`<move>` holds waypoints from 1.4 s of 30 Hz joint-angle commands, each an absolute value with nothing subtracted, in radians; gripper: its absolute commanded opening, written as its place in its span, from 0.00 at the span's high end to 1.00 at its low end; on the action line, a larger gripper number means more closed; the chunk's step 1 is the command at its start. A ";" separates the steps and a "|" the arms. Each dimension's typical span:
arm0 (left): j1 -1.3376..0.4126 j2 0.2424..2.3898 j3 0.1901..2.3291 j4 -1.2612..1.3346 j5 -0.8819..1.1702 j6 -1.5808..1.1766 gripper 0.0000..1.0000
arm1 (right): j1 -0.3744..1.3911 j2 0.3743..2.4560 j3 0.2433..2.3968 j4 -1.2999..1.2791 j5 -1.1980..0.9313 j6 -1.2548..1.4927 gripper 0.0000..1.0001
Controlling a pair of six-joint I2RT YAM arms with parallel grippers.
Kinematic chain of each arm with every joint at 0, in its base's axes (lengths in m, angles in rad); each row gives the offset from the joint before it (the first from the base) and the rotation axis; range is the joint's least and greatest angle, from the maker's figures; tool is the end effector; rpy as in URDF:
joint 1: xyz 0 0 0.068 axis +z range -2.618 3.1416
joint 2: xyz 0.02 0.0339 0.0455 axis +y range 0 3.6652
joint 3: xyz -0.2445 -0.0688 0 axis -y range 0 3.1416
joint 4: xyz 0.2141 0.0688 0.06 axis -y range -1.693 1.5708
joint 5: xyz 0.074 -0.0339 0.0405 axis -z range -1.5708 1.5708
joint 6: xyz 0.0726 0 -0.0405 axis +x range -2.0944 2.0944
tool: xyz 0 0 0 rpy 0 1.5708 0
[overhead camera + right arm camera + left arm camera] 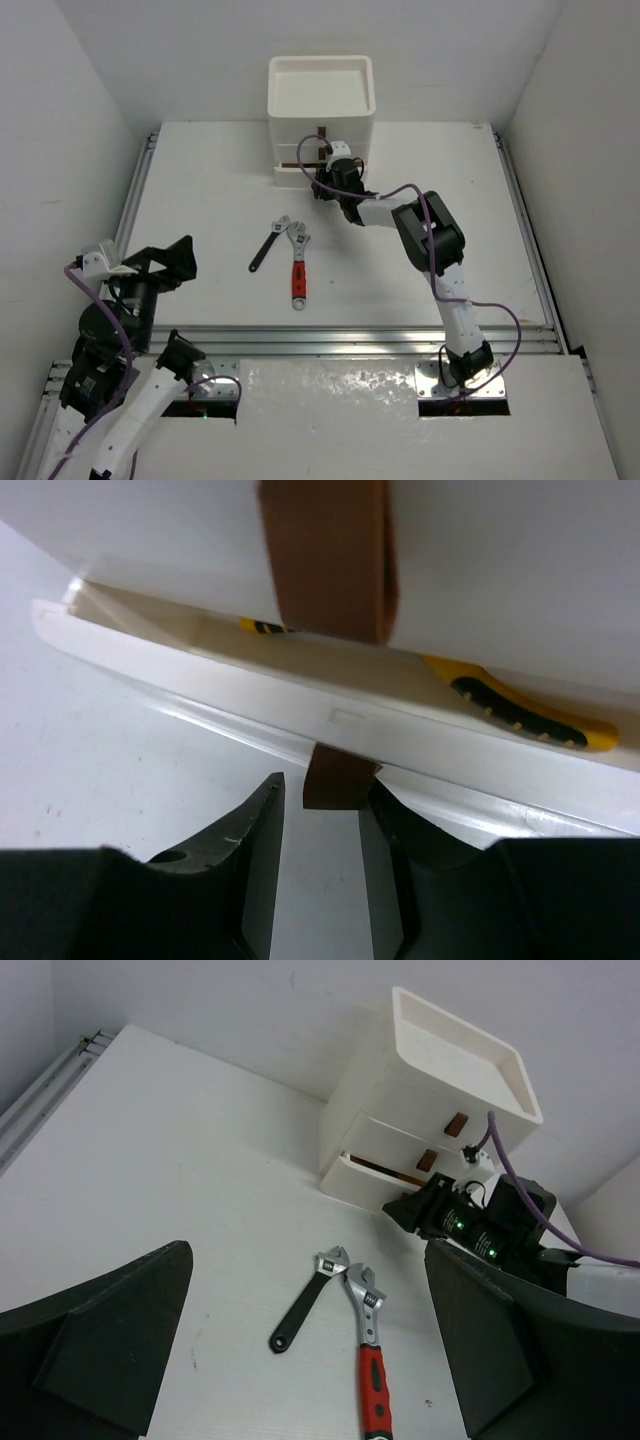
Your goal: Sort the tools into containers
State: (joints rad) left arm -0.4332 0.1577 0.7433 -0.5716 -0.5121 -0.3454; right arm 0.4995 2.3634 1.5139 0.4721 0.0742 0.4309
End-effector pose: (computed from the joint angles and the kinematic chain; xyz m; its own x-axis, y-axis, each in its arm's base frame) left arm 0.0704 0.0067 0.3222 0.0386 -0.3430 -0.9385 -0.0698 0.9360 -0.3450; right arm 0.4561 0.2428 0.1100 -0.4682 0.2191 -0.8561 -0.2439 0.8991 0.3635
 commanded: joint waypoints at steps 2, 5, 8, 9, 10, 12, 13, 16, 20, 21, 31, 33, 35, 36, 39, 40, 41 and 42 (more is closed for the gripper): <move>-0.439 0.169 0.738 -0.535 -0.505 -0.337 0.00 | 0.503 2.370 1.548 0.676 0.064 0.351 0.63; -0.439 0.169 0.738 -0.535 -0.505 -0.337 0.00 | 0.503 2.387 1.565 0.703 0.084 0.322 0.63; -0.439 0.169 0.738 -0.535 -0.503 -0.336 0.00 | 0.502 2.407 1.607 0.700 0.109 0.299 0.63; -0.439 0.167 0.738 -0.534 -0.502 -0.336 0.00 | 0.500 2.422 1.620 0.689 0.110 0.285 0.63; -0.439 0.167 0.738 -0.534 -0.500 -0.336 0.00 | 0.500 2.430 1.640 0.686 0.109 0.278 0.63; -0.439 0.163 0.736 -0.532 -0.500 -0.336 0.00 | 0.500 2.445 1.651 0.690 0.107 0.264 0.63; -0.439 0.161 0.736 -0.534 -0.500 -0.336 0.00 | 0.499 2.448 1.660 0.692 0.104 0.261 0.63; -0.439 0.158 0.736 -0.532 -0.499 -0.334 0.00 | 0.495 2.462 1.670 0.699 0.103 0.255 0.63; -0.439 0.161 0.736 -0.531 -0.497 -0.333 0.00 | 0.492 2.471 1.675 0.699 0.072 0.255 0.63; -0.439 0.161 0.736 -0.529 -0.495 -0.333 0.00 | 0.492 2.465 1.666 0.699 0.068 0.256 0.63; -0.437 0.196 0.739 -0.529 -0.489 -0.333 0.00 | 0.610 2.148 1.479 0.369 0.224 0.343 0.13; -0.436 0.238 0.745 -0.532 -0.482 -0.334 0.00 | 0.629 2.094 1.524 0.122 0.229 0.420 0.01; -0.434 0.302 0.756 -0.540 -0.465 -0.339 0.00 | 0.650 2.060 1.537 -0.080 0.236 0.486 0.01; -0.433 0.323 0.759 -0.538 -0.457 -0.345 0.00 | 0.661 2.024 1.529 -0.178 0.244 0.500 0.01; -0.433 0.429 0.765 -0.535 -0.423 -0.365 0.00 | 0.699 1.941 1.482 -0.284 0.264 0.596 0.01; -0.431 0.480 0.765 -0.526 -0.410 -0.373 0.00 | 0.704 1.921 1.459 -0.302 0.200 0.635 0.01; -0.431 0.501 0.762 -0.516 -0.394 -0.377 0.00 | 0.700 1.901 1.431 -0.290 0.130 0.699 0.01; -0.422 0.535 0.761 -0.502 -0.374 -0.371 0.00 | 0.693 1.866 1.370 -0.238 0.054 0.716 0.01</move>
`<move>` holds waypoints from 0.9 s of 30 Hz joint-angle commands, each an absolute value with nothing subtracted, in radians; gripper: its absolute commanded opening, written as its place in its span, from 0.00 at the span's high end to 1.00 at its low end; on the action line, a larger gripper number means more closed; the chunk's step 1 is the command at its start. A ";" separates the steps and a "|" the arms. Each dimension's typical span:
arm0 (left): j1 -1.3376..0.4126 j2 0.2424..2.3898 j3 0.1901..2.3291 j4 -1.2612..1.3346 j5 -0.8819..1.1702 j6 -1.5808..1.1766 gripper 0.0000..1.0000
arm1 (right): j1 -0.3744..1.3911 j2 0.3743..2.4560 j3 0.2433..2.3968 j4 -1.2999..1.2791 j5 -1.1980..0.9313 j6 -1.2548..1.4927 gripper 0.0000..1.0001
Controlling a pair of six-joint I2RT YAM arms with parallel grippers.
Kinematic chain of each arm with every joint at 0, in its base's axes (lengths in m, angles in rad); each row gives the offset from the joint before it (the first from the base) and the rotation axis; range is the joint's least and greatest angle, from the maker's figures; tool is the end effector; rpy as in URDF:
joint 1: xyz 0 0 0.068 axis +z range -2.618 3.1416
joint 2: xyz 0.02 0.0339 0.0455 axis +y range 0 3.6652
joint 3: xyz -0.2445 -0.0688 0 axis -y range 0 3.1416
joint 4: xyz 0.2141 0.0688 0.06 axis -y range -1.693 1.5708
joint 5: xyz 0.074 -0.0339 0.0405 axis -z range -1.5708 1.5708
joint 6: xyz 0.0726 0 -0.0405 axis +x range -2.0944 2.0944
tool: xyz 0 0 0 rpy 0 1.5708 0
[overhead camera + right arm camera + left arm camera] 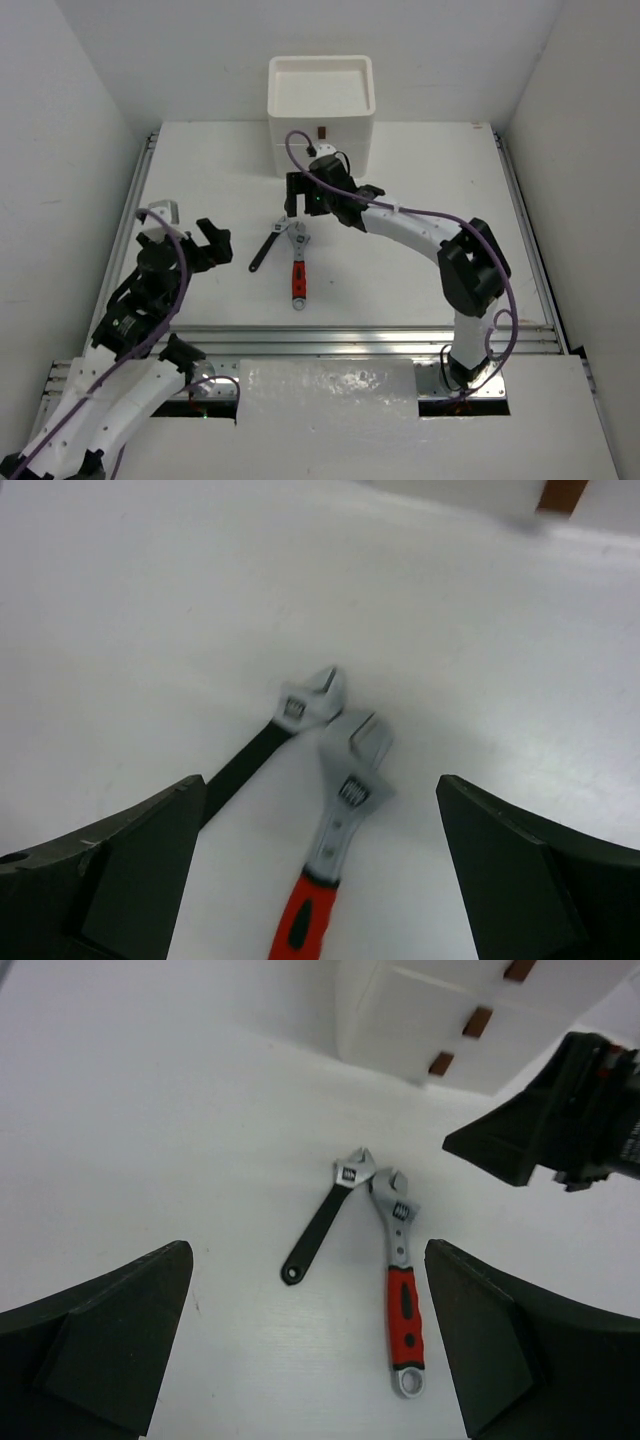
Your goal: Sort the tools into containers
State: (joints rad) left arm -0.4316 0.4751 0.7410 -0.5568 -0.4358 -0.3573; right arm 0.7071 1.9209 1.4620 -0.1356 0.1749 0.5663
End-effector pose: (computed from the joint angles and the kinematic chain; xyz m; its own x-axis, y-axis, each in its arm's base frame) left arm 0.1285 -0.0254 0.2994 -0.2482 -0.2347 -0.9398 -0.0800 0.9718 -0.2216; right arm 0.3449 0.2781 0.2206 -0.6438 0.1448 -0.7514 -0.2189 0.9060 0.3622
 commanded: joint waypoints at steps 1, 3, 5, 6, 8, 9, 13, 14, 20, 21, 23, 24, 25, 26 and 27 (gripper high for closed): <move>-0.410 0.548 0.762 -0.500 -0.338 -0.364 0.00 | 0.690 1.850 1.343 -0.220 -0.027 0.738 0.01; -0.402 0.551 0.764 -0.509 -0.351 -0.364 0.00 | 0.696 1.816 1.257 -0.161 -0.049 0.742 0.01; -0.400 0.531 0.758 -0.511 -0.357 -0.365 0.00 | 0.751 1.834 1.356 -0.280 0.116 0.738 0.01; -0.402 0.502 0.753 -0.502 -0.357 -0.367 0.00 | 0.814 1.889 1.417 -0.446 0.220 0.727 0.01; -0.402 0.477 0.746 -0.497 -0.362 -0.367 0.00 | 0.854 1.946 1.561 -0.573 0.415 0.747 0.01; -0.400 0.462 0.744 -0.497 -0.365 -0.368 0.00 | 0.868 1.986 1.595 -0.654 0.434 0.800 0.01; -0.402 0.454 0.742 -0.497 -0.357 -0.367 0.00 | 0.864 2.008 1.571 -0.620 0.350 0.853 0.01; -0.400 0.456 0.744 -0.497 -0.354 -0.364 0.00 | 0.864 2.006 1.550 -0.585 0.306 0.848 0.01; -0.402 0.453 0.741 -0.492 -0.325 -0.356 0.00 | 0.873 2.221 1.805 -0.770 0.310 0.848 0.02; -0.402 0.449 0.739 -0.489 -0.322 -0.354 0.00 | 0.873 2.242 1.816 -0.765 0.316 0.847 0.03; -0.403 0.443 0.736 -0.485 -0.308 -0.348 0.00 | 0.870 2.256 1.815 -0.741 0.311 0.841 0.09; -0.403 0.442 0.736 -0.485 -0.304 -0.347 0.00 | 0.865 2.282 1.841 -0.742 0.313 0.838 0.11; -0.403 0.442 0.736 -0.483 -0.299 -0.345 0.00 | 0.862 2.301 1.864 -0.765 0.313 0.835 0.14; -0.403 0.442 0.736 -0.483 -0.295 -0.344 0.00 | 0.855 2.322 1.888 -0.784 0.319 0.834 0.16; -0.402 0.442 0.738 -0.482 -0.290 -0.342 0.00 | 0.853 2.345 1.940 -0.804 0.328 0.836 0.19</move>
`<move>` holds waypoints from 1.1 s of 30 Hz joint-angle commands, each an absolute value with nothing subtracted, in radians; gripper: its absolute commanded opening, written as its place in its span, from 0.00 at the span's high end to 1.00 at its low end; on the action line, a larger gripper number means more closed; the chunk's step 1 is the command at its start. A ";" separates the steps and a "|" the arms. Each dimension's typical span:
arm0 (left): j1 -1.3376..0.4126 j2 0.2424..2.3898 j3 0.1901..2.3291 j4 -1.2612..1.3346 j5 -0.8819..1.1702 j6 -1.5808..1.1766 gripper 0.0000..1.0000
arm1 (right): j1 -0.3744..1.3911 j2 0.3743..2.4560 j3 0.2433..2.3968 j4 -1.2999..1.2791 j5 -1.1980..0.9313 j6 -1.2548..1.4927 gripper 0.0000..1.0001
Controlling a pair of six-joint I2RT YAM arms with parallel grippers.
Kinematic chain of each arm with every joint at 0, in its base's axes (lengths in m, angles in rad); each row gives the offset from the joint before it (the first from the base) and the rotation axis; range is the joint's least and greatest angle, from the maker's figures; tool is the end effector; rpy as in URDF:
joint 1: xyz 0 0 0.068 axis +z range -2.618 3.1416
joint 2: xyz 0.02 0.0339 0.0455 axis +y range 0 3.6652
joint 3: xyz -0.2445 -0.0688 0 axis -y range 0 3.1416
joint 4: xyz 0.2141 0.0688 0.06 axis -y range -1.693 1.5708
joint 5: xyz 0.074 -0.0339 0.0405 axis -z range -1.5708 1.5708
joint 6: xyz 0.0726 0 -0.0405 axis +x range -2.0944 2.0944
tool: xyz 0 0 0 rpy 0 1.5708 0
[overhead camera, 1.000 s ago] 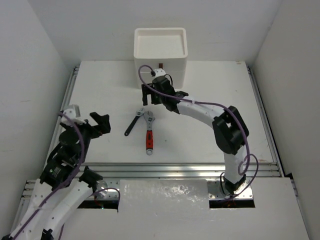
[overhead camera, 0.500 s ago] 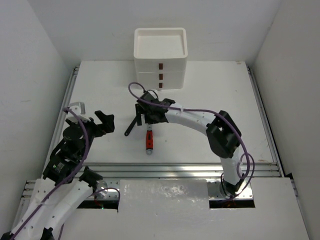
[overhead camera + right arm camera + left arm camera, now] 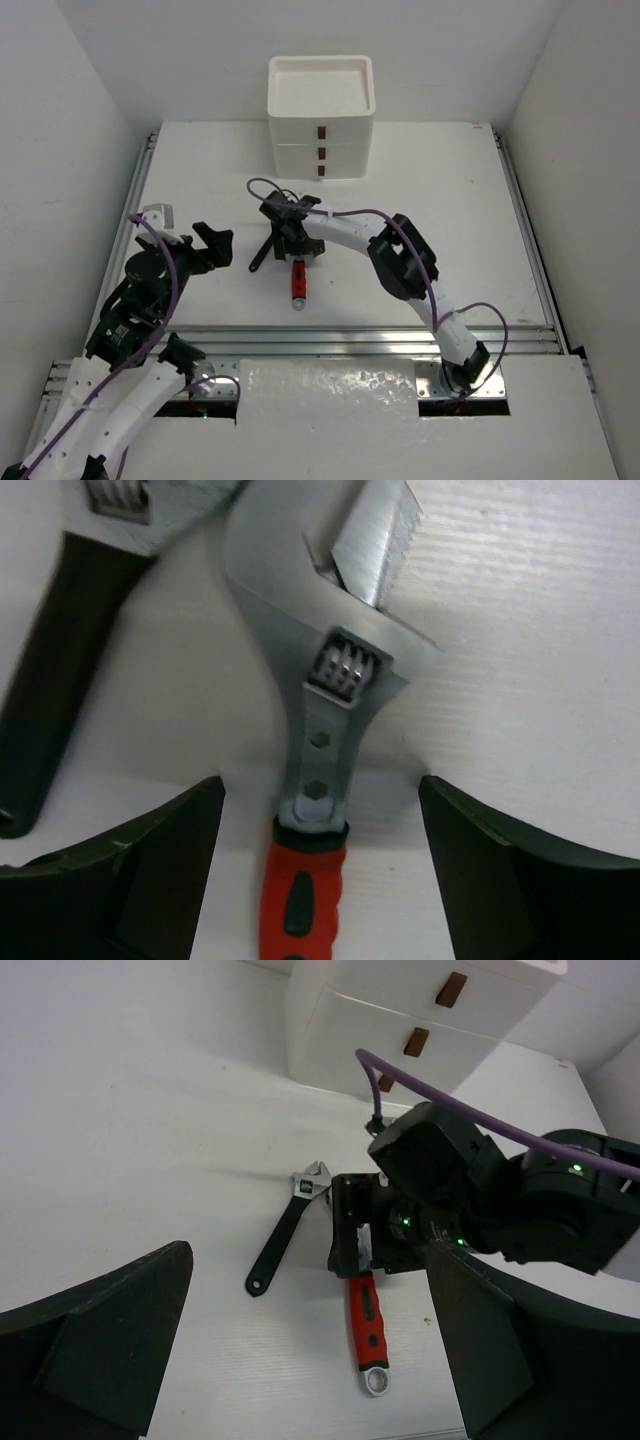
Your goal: Sort the tools into containers
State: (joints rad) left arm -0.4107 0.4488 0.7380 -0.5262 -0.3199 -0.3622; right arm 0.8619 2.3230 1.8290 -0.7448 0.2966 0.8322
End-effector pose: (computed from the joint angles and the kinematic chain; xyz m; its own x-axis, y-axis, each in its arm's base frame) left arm 0.1253 -0.0297 0.3046 -0.2363 -0.2640 -0.9351 0.0161 0.9612 -0.2754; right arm 0.3095 0.3283 0.1077 -0.9053 0.0307 -0.4237 0.0081 0.9985 0.0550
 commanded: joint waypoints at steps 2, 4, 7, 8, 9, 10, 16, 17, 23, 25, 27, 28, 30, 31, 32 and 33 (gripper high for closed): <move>-0.402 0.442 0.736 -0.479 -0.282 -0.341 0.00 | 0.853 2.393 1.970 -0.838 0.331 0.838 0.24; -0.403 0.442 0.736 -0.477 -0.278 -0.337 0.00 | 0.853 2.411 1.968 -0.819 0.316 0.841 0.34; -0.402 0.439 0.736 -0.476 -0.275 -0.336 0.00 | 0.848 2.433 1.948 -0.802 0.298 0.854 0.48; -0.402 0.437 0.736 -0.476 -0.276 -0.336 0.00 | 0.844 2.437 1.942 -0.792 0.284 0.856 0.51; -0.403 0.434 0.735 -0.477 -0.276 -0.336 0.00 | 0.838 2.437 1.913 -0.779 0.249 0.861 0.52; -0.402 0.430 0.735 -0.477 -0.276 -0.336 0.00 | 0.828 2.430 1.893 -0.753 0.238 0.870 0.54; -0.402 0.426 0.733 -0.476 -0.278 -0.337 0.00 | 0.828 2.347 1.767 -0.671 0.277 0.847 1.00; -0.402 0.428 0.735 -0.476 -0.279 -0.337 0.00 | 0.828 2.330 1.761 -0.667 0.294 0.841 1.00; -0.403 0.434 0.736 -0.476 -0.276 -0.347 0.00 | 0.836 2.080 1.532 -0.408 0.330 0.712 1.00; -0.403 0.437 0.738 -0.474 -0.275 -0.348 0.00 | 0.836 1.985 1.462 -0.310 0.324 0.649 1.00; -0.403 0.442 0.738 -0.474 -0.275 -0.351 0.00 | 0.836 1.926 1.434 -0.263 0.311 0.603 1.00; -0.403 0.445 0.738 -0.474 -0.272 -0.353 0.00 | 0.836 1.907 1.419 -0.246 0.308 0.588 1.00; -0.403 0.452 0.738 -0.472 -0.267 -0.354 0.00 | 0.836 1.872 1.368 -0.192 0.285 0.557 1.00; -0.403 0.457 0.739 -0.471 -0.268 -0.354 0.00 | 0.836 1.835 1.347 -0.170 0.282 0.546 1.00; -0.403 0.465 0.741 -0.474 -0.270 -0.354 0.00 | 0.836 1.815 1.303 -0.125 0.261 0.532 1.00; -0.403 0.469 0.742 -0.474 -0.268 -0.356 0.00 | 0.836 1.795 1.281 -0.103 0.256 0.525 1.00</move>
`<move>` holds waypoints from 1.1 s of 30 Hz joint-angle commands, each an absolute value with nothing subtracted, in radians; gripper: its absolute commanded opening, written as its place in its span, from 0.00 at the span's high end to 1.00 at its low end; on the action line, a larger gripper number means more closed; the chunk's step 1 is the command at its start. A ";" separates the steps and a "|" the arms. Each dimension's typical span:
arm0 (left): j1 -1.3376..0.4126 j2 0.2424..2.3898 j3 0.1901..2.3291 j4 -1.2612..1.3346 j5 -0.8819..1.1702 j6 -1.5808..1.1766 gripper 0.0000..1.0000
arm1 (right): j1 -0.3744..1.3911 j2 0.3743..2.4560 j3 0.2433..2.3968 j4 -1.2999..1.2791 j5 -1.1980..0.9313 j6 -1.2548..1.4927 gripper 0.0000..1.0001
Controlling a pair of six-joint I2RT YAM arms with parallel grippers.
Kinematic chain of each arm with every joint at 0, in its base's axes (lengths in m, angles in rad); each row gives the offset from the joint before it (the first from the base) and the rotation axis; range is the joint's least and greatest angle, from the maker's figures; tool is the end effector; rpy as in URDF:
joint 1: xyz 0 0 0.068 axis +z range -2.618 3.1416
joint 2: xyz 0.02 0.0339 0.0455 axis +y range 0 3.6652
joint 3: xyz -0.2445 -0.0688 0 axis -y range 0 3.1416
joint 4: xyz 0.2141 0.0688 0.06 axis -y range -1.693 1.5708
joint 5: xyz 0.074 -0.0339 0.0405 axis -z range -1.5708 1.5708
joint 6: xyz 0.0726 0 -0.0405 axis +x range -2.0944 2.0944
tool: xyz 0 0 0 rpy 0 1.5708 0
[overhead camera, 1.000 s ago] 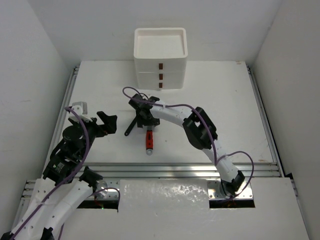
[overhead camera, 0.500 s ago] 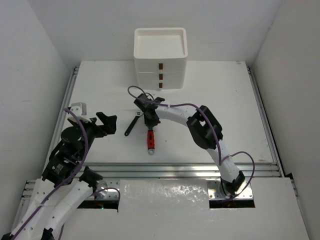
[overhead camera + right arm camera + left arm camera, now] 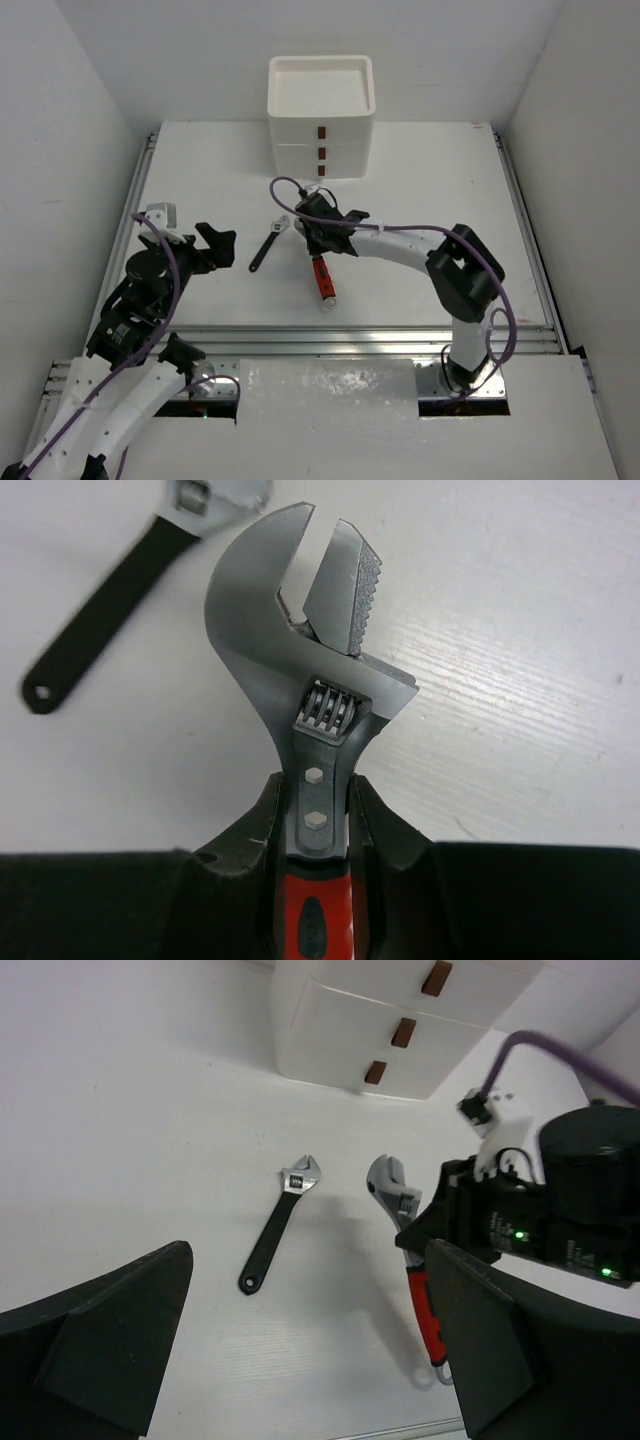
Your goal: Sort the tools into containers
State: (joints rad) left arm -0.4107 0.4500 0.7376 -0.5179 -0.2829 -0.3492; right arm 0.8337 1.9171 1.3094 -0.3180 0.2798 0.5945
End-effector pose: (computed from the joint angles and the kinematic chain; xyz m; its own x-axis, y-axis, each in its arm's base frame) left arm 0.1255 -0.0325 0.3053 -0.2426 -0.2527 -0.9366 0.0545 0.9604 -0.2732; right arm 0.2833 0.2823 0.1556 -0.7810 -0.0594 -0.6217 -0.1963 0.9684 0.1540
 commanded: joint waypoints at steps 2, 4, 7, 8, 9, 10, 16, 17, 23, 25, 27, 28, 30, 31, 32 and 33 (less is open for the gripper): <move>-0.403 0.480 0.744 -0.474 -0.255 -0.368 0.00 | 0.836 1.744 1.224 -0.059 0.247 0.508 1.00; -0.402 0.485 0.735 -0.457 -0.213 -0.402 0.00 | 0.836 1.697 1.186 -0.009 0.241 0.483 1.00; -0.402 0.492 0.726 -0.437 -0.141 -0.410 0.00 | 0.836 1.628 1.151 0.061 0.236 0.443 1.00; -0.402 0.498 0.732 -0.451 -0.150 -0.408 0.00 | 0.836 1.617 1.163 0.055 0.236 0.404 1.00; -0.402 0.500 0.738 -0.460 -0.187 -0.408 0.00 | 0.836 1.612 1.184 0.039 0.244 0.381 1.00; -0.402 0.497 0.747 -0.466 -0.202 -0.407 0.00 | 0.835 1.611 1.239 0.025 0.256 0.352 1.00; -0.403 0.451 0.724 -0.456 -0.201 -0.407 0.00 | 0.756 1.664 1.509 -0.064 0.210 0.186 1.00; -0.403 0.446 0.726 -0.459 -0.202 -0.407 0.00 | 0.726 1.684 1.563 -0.086 0.137 0.186 1.00; -0.403 0.419 0.718 -0.459 -0.206 -0.411 0.00 | 0.609 1.951 2.053 -0.213 0.092 0.039 1.00; -0.405 0.413 0.715 -0.456 -0.203 -0.411 0.00 | 0.578 2.081 2.249 -0.258 0.086 -0.036 1.00; -0.403 0.414 0.712 -0.448 -0.189 -0.405 0.00 | 0.537 2.130 2.315 -0.217 0.078 -0.052 1.00; -0.402 0.417 0.712 -0.446 -0.184 -0.403 0.00 | 0.525 2.140 2.313 -0.178 0.080 -0.057 1.00; -0.402 0.434 0.712 -0.445 -0.169 -0.400 0.00 | 0.482 2.135 2.304 -0.069 0.080 -0.038 1.00; -0.402 0.440 0.712 -0.443 -0.163 -0.397 0.00 | 0.471 2.134 2.315 -0.046 0.069 -0.026 1.00; -0.402 0.452 0.713 -0.440 -0.158 -0.396 0.00 | 0.457 2.132 2.324 -0.029 0.058 -0.008 1.00; -0.402 0.459 0.713 -0.440 -0.152 -0.394 0.00 | 0.442 2.129 2.322 -0.005 0.043 -0.008 1.00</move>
State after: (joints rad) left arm -0.4107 0.4339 0.7177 -0.4927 -0.1848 -0.4007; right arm 0.4740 2.1841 2.2505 -0.2291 0.0895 0.0010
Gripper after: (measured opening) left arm 0.996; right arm 0.232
